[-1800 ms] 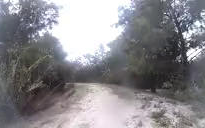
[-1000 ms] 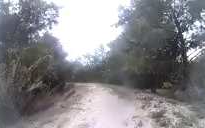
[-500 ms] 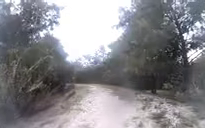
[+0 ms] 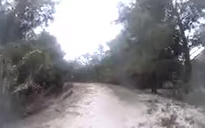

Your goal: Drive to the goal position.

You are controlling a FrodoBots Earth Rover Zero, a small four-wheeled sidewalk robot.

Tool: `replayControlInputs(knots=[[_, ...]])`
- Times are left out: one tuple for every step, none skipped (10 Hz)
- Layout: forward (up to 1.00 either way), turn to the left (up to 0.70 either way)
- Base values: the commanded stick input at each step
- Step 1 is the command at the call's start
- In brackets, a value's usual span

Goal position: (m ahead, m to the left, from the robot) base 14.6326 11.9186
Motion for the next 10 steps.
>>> replayControlInputs(knots=[[0.85, 0.00], [0.85, 0.00], [0.85, 0.00], [0.85, 0.00], [0.85, 0.00], [0.85, 0.00], [0.85, 0.00], [0.85, 0.00], [0.85, 0.00], [0.85, 0.00]])
